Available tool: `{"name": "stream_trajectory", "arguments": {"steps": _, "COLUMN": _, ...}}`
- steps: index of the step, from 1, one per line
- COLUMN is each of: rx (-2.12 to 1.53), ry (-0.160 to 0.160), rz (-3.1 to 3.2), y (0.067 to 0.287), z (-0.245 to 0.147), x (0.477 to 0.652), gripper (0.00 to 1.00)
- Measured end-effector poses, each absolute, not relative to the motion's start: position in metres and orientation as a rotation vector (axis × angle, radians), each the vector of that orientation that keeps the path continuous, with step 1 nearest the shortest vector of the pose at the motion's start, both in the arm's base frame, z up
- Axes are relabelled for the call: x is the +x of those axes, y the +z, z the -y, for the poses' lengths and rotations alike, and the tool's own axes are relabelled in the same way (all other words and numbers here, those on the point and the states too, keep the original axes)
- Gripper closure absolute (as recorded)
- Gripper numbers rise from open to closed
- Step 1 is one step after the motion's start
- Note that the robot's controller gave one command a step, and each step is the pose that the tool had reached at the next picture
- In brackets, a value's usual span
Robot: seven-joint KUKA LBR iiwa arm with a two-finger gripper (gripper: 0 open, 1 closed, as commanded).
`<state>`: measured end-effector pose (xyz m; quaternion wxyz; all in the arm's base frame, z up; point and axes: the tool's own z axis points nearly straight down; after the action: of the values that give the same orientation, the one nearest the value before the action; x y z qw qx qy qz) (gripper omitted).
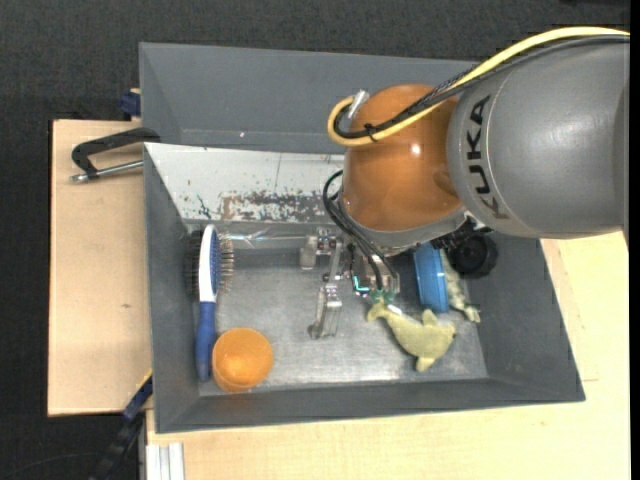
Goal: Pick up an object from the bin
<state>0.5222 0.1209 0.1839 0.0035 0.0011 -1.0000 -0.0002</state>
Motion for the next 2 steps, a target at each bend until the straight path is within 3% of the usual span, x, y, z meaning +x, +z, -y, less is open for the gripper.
{"name": "stream_trajectory", "arguments": {"steps": 1, "rx": -0.225, "ry": 0.002, "rz": 3.124, "y": 0.095, "z": -0.177, "x": 0.49, "gripper": 0.0}}
{"name": "stream_trajectory", "arguments": {"steps": 2, "rx": -0.15, "ry": -0.01, "rz": 3.149, "y": 0.168, "z": -0.191, "x": 0.493, "gripper": 0.0}}
